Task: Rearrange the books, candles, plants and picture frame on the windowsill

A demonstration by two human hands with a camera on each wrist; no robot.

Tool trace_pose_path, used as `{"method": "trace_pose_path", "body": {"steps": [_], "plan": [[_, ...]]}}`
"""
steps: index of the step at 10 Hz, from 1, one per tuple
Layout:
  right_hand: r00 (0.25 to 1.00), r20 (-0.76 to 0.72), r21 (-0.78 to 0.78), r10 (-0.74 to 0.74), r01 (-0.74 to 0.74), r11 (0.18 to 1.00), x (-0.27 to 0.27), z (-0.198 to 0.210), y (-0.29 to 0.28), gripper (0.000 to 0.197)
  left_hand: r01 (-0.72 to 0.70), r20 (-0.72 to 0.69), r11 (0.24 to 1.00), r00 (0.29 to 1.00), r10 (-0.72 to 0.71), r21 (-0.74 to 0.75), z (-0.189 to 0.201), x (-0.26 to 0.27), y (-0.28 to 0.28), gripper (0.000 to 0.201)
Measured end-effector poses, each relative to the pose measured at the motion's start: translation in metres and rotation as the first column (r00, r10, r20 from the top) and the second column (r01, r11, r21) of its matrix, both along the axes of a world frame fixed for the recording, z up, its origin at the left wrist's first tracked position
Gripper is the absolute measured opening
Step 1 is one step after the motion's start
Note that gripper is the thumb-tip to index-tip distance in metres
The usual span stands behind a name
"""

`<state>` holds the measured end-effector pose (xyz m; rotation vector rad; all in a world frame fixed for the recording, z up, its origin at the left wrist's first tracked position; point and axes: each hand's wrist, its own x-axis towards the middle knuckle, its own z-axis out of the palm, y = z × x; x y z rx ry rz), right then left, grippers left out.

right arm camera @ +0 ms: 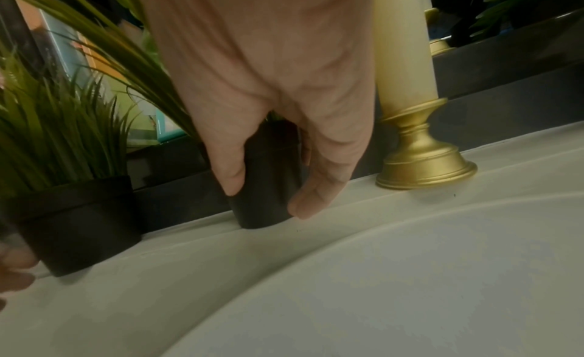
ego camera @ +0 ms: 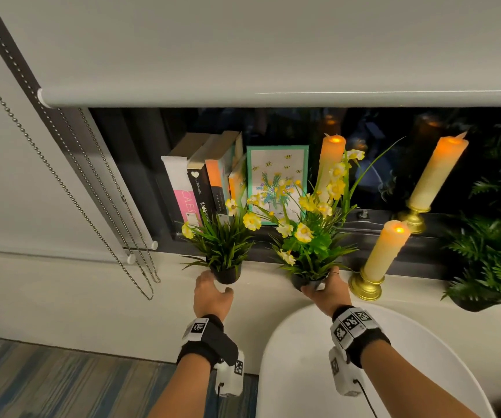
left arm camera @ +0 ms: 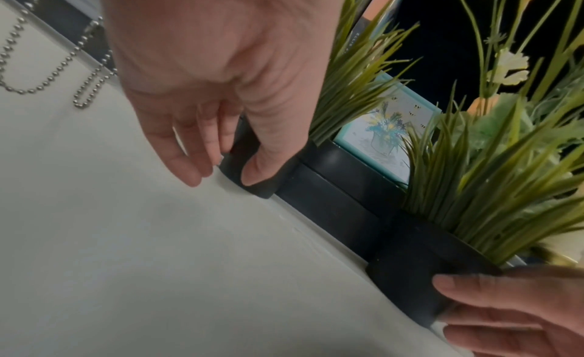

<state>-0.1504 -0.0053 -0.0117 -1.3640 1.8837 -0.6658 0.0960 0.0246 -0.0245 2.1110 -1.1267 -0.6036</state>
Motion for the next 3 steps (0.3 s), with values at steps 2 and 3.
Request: {"method": "trace_pose_path", "body": {"steps": [2, 3], "plan": [[0.999, -0.008, 0.023, 0.033, -0.033, 0.999, -0.005, 0.008, -0.001, 0.063, 0.005, -0.109, 0.979, 0.994, 0.017, 0.202, -0.003, -0.008, 0.001, 0.063], [0.999, 0.020, 0.019, 0.044, -0.044, 0.999, -0.010, 0.012, 0.003, 0.061, 0.053, -0.127, 0.941, 0.992, -0.010, 0.335, 0.007, -0.009, 0.002, 0.058]]}}
